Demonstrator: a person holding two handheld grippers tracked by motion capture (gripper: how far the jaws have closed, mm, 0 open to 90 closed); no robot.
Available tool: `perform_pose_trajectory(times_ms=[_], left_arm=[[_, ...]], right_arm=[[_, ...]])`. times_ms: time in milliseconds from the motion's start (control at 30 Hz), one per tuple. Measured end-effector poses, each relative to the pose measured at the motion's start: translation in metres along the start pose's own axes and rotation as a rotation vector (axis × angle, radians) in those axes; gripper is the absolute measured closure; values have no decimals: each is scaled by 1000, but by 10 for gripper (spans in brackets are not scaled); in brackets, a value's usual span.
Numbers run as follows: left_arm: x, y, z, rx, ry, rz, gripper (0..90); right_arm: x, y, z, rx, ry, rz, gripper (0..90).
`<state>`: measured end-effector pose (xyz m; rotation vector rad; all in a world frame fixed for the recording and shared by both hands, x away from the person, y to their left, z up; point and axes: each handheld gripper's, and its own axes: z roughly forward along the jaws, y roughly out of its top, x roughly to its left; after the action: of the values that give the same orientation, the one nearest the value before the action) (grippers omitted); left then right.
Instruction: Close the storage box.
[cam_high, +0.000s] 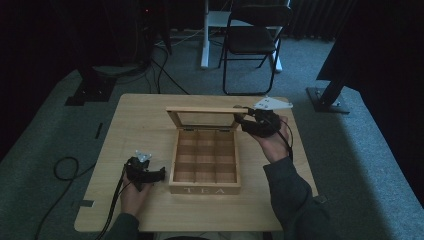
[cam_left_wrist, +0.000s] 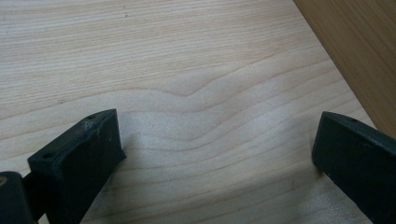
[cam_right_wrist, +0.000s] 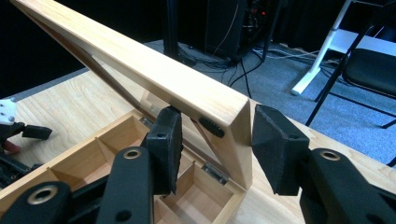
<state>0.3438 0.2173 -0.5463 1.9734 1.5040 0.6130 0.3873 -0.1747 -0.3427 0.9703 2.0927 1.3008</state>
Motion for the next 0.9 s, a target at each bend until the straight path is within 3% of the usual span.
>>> perform_pose_trajectory(times_ms=[900], left_arm=[[0, 0, 0, 0, -1, 0, 16]], right_arm=[[18, -24, -11, 29, 2, -11, 496]])
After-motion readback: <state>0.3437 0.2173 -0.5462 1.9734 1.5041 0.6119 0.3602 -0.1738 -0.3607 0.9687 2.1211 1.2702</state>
